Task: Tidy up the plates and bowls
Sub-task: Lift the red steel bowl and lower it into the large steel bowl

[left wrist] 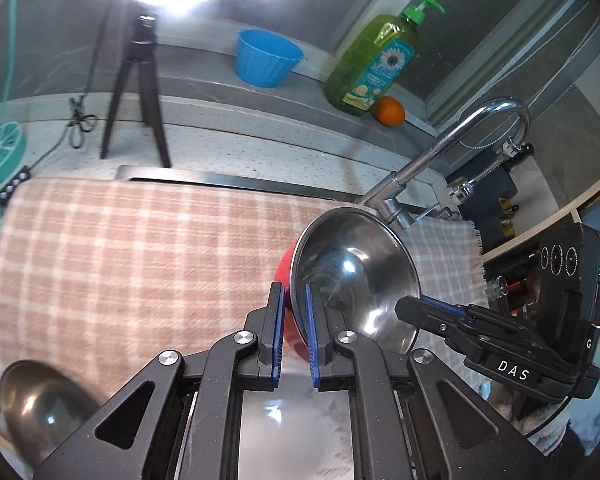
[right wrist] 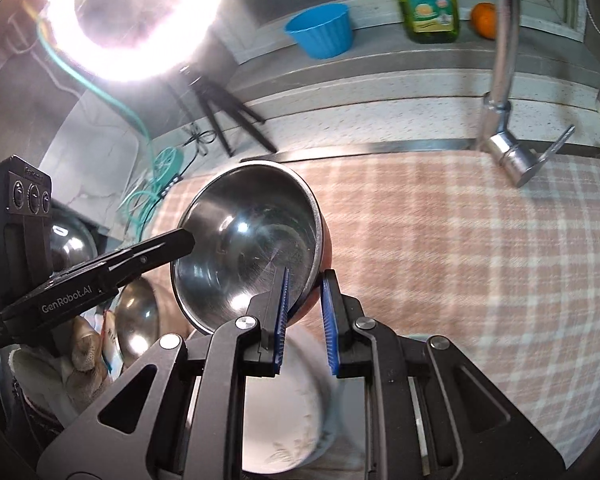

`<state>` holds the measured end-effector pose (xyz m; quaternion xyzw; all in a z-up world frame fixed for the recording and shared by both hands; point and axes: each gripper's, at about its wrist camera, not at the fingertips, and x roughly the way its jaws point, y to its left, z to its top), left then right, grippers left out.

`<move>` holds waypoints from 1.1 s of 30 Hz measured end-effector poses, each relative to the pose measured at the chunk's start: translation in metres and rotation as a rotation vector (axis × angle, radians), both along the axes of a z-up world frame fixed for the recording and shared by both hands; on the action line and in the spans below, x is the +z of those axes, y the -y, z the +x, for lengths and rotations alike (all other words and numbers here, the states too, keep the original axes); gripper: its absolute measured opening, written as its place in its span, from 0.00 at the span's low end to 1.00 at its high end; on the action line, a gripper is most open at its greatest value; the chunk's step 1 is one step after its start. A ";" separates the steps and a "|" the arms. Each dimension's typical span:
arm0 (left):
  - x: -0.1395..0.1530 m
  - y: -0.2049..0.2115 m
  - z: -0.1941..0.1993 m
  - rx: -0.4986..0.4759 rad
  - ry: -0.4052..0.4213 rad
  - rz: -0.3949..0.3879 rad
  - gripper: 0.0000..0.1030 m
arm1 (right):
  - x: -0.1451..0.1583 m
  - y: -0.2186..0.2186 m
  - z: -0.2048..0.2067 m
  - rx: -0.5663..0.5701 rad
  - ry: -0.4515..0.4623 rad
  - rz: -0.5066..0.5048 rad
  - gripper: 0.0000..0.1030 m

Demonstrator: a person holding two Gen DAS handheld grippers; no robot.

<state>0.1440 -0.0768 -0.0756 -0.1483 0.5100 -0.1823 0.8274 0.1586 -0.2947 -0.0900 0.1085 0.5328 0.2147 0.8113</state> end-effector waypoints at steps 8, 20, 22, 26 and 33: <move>0.006 -0.053 -0.033 0.066 0.001 -0.003 0.08 | 0.006 -0.056 -0.024 0.083 -0.003 0.023 0.16; 0.003 -0.135 -0.080 0.194 -0.023 0.007 0.08 | 0.006 -0.142 -0.051 0.243 -0.023 0.028 0.16; -0.001 -0.145 -0.086 0.212 -0.035 0.008 0.08 | 0.001 -0.156 -0.054 0.267 -0.032 0.022 0.16; -0.011 -0.165 -0.097 0.245 -0.061 0.015 0.08 | -0.007 -0.182 -0.061 0.312 -0.046 0.002 0.16; -0.025 -0.187 -0.113 0.255 -0.096 0.047 0.08 | -0.027 -0.210 -0.071 0.370 -0.078 -0.039 0.16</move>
